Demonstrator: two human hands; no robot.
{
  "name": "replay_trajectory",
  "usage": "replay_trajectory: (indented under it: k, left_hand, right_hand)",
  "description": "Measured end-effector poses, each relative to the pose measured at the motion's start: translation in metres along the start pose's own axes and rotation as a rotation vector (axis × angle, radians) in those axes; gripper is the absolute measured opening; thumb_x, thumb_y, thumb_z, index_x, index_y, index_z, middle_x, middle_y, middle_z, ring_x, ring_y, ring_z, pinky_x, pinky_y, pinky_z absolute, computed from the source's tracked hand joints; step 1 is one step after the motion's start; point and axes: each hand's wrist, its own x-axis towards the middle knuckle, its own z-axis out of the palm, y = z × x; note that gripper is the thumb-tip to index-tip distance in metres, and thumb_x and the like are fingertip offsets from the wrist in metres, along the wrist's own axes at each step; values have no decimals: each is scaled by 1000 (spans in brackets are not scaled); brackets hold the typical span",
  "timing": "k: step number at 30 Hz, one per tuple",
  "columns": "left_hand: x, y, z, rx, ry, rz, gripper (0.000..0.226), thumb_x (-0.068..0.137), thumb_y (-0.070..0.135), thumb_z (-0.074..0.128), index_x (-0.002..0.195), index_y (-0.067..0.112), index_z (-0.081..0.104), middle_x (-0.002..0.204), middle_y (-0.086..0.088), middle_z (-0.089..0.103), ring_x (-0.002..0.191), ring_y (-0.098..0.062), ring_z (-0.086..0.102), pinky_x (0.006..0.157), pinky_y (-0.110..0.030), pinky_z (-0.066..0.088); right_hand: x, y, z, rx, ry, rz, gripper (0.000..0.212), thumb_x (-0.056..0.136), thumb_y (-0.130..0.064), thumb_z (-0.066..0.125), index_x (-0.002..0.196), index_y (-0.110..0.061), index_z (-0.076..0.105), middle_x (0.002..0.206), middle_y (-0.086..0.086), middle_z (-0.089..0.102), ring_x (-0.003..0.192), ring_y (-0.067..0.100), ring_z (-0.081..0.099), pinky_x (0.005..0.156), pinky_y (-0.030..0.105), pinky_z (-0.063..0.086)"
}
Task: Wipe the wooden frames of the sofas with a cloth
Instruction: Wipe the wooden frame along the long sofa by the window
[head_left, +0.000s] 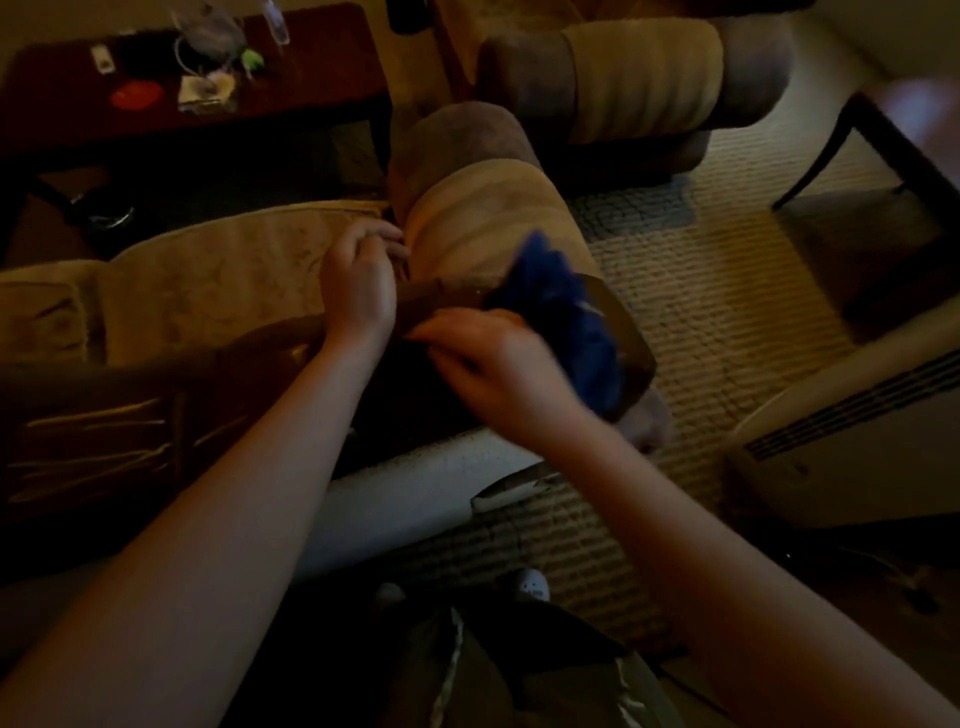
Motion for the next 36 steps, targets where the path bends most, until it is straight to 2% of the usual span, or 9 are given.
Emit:
replay_trajectory:
  k: [3,6,10,15,20,23,31,33,36]
  left_hand:
    - [2,-1,-13,-176,208,-121,20,68,19,38,69,22,57,66,2,61,70,-14,58,65,-24,42]
    - [3,0,-16,-239,260,-191,24,83,9,39,71,20,58,73,0,60,73,-15,56,67,-27,41]
    - [5,2,-17,-270,228,-244,27,87,5,38,73,19,57,72,-1,59,74,-16,55,70,-28,42]
    - [18,5,-52,-110,91,-250,30,91,5,38,77,23,57,81,6,58,84,-10,57,84,-29,46]
    - [29,-23,-118,189,36,-295,31,90,7,40,76,29,56,114,-3,61,108,-18,54,87,-30,41]
    - [15,-42,-129,328,71,-249,24,92,7,40,89,20,60,106,-1,59,81,-8,53,64,-17,37]
    - [8,-50,-131,359,73,11,24,90,1,39,93,8,62,88,-4,56,70,-11,49,57,-24,37]
    - [8,-51,-133,308,89,4,24,91,2,38,89,9,61,86,-3,57,67,-7,47,58,-21,37]
    - [10,-53,-136,190,117,-27,28,92,4,36,80,15,58,76,0,55,64,-4,46,56,-16,37]
  right_hand:
    - [48,-13,22,-120,-109,-10,33,93,-11,47,124,-13,58,119,8,62,109,22,58,86,25,39]
    - [90,9,19,-232,-208,303,40,99,-25,39,139,-22,39,126,4,55,111,20,55,85,31,48]
    - [109,20,16,-289,-319,631,38,98,-33,38,125,-9,51,125,12,55,115,30,51,89,37,40]
    - [95,17,8,-122,-277,467,26,93,-40,49,80,-21,62,78,-3,59,81,17,58,61,31,45]
    - [44,-31,21,131,-161,68,21,89,-18,61,109,-17,69,103,-6,68,93,5,63,83,16,48]
    - [55,-52,50,-4,-215,-39,29,92,-18,56,119,-15,64,108,2,69,98,13,63,86,24,49]
    - [131,-20,66,-439,-491,520,35,97,-36,38,101,-10,62,97,7,60,92,27,57,70,34,40]
    - [111,-35,70,-453,-358,356,29,95,-33,44,90,-14,64,84,3,61,80,22,59,63,31,41]
    - [55,-66,78,-238,-51,37,17,87,-17,61,100,-11,71,101,4,68,98,18,59,85,21,41]
